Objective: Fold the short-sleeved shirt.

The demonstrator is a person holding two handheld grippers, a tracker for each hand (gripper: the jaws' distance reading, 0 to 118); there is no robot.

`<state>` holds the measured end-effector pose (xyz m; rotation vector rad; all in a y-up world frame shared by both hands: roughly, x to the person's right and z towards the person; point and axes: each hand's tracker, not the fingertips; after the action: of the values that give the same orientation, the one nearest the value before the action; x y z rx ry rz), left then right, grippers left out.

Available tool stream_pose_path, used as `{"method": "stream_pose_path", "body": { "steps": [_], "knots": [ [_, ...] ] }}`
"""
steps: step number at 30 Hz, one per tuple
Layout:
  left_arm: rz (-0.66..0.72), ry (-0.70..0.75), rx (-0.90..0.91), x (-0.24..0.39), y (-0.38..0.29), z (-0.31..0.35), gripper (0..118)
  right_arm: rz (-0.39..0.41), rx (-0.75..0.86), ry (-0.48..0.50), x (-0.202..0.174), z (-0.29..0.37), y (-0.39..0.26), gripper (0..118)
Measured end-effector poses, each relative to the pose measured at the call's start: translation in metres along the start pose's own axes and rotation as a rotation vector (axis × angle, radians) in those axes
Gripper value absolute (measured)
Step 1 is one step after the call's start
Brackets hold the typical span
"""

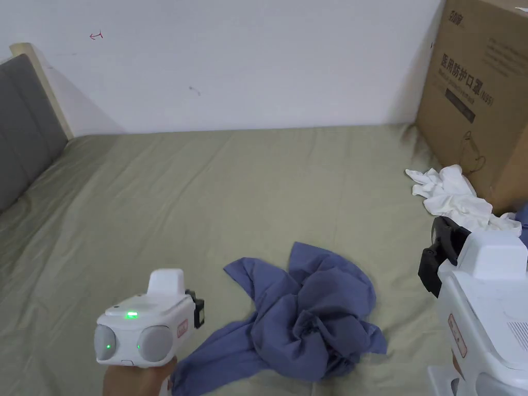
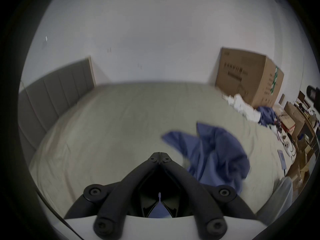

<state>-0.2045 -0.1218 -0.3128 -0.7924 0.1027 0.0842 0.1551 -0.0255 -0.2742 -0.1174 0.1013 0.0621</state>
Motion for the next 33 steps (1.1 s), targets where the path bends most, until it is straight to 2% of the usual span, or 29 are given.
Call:
{"method": "stream_pose_path", "body": {
  "steps": [4,6,7,8,10,11,15,16,17,19,20,21,22,23,27,30,31,32,33],
  "knots": [
    [0.067,-0.01,-0.108,-0.012,-0.035,-0.026,3,0.004,-0.022,0.009,-0.007,-0.001,-0.003,0],
    [0.107,0.0,-0.163,-0.017,-0.044,-0.035,28,0.008,-0.031,0.012,-0.008,-0.002,-0.005,0],
    [0.12,0.009,-0.184,-0.018,-0.048,-0.04,46,0.009,-0.037,0.013,-0.009,-0.003,-0.006,0],
    [0.115,0.022,-0.211,-0.021,-0.052,-0.044,71,0.008,-0.042,0.014,-0.009,-0.004,-0.007,0],
    [0.1,0.064,-0.238,-0.021,-0.06,-0.051,92,0.008,-0.053,0.016,-0.006,-0.009,-0.012,0],
    [0.087,0.081,-0.254,-0.02,-0.063,-0.055,96,0.008,-0.057,0.015,-0.005,-0.011,-0.015,0],
    [0.073,0.115,-0.31,-0.019,-0.075,-0.077,91,0.009,-0.079,0.019,-0.004,-0.018,-0.021,0],
    [0.076,0.109,-0.322,-0.019,-0.078,-0.081,83,0.009,-0.082,0.019,-0.004,-0.019,-0.022,0],
    [0.077,0.095,-0.327,-0.018,-0.081,-0.083,66,0.01,-0.088,0.018,-0.004,-0.021,-0.024,0],
    [0.069,0.084,-0.32,-0.013,-0.084,-0.083,60,0.012,-0.098,0.02,-0.006,-0.023,-0.025,0],
    [0.051,0.09,-0.315,-0.012,-0.083,-0.082,52,0.013,-0.105,0.021,-0.005,-0.026,-0.026,0],
    [0.035,0.085,-0.317,-0.01,-0.082,-0.081,38,0.012,-0.111,0.023,-0.005,-0.029,-0.028,0],
    [0.018,0.081,-0.303,-0.007,-0.081,-0.078,17,0.012,-0.121,0.024,-0.006,-0.031,-0.029,0],
    [0.001,0.074,-0.286,-0.004,-0.079,-0.075,7,0.01,-0.132,0.026,-0.006,-0.034,-0.03,0],
    [-0.009,0.055,-0.222,0.0,-0.071,-0.061,4,-0.006,-0.236,0.05,0.001,-0.067,-0.045,0],
    [0.024,0.016,-0.154,-0.008,-0.057,-0.041,3,-0.059,-0.36,0.069,0.012,-0.112,-0.065,2],
    [0.03,0.004,-0.134,-0.009,-0.053,-0.034,3,-0.079,-0.403,0.071,0.016,-0.129,-0.074,6],
    [0.044,-0.011,-0.115,-0.012,-0.047,-0.028,3,-0.108,-0.441,0.081,0.018,-0.145,-0.082,25],
    [0.052,-0.029,-0.107,-0.014,-0.043,-0.024,3,-0.12,-0.492,0.082,0.02,-0.161,-0.09,50]
  ]
}}
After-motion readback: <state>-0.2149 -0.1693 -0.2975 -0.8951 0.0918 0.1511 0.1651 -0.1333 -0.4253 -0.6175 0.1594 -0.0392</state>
